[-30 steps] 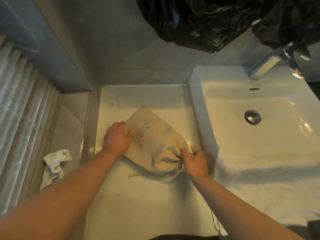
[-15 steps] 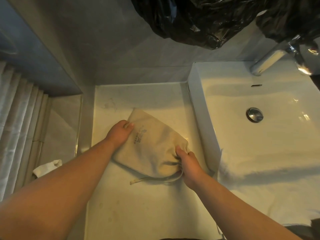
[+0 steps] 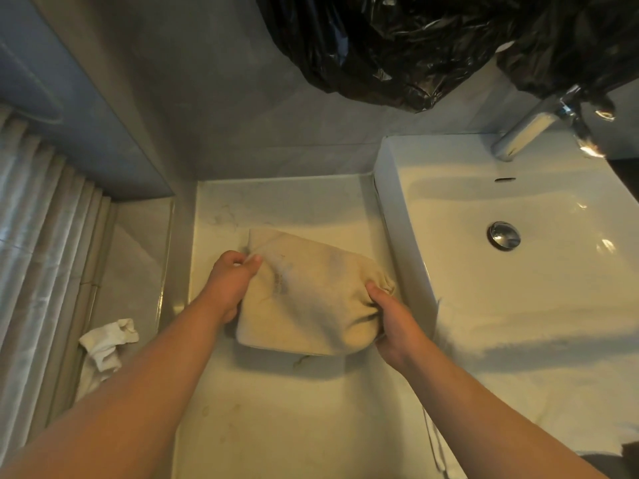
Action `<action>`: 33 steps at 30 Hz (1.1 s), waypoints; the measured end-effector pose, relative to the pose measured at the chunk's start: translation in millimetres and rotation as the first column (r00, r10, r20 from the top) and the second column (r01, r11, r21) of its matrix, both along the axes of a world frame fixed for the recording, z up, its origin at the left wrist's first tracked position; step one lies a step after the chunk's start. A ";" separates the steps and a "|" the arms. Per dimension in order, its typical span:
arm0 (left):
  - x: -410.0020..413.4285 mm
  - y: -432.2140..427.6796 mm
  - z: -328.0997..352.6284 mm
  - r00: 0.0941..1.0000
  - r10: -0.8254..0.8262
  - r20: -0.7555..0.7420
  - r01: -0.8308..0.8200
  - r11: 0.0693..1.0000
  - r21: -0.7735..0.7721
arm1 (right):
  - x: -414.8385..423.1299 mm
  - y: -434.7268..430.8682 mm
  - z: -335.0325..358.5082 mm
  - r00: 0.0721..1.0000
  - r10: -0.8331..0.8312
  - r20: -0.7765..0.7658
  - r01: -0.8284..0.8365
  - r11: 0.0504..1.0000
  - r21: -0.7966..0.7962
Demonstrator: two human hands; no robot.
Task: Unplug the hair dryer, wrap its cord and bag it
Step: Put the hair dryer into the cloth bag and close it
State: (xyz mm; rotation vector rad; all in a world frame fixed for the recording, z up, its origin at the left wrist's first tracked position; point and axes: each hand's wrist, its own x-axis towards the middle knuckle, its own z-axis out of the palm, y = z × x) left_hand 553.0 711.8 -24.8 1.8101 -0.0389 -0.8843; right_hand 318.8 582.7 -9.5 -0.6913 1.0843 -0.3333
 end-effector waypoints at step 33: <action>-133.4 -8.3 136.7 0.998 0.050 0.028 -0.034 0.907 -0.419 | -125.7 -15.9 123.7 0.959 -0.033 0.282 0.119 0.948 -0.294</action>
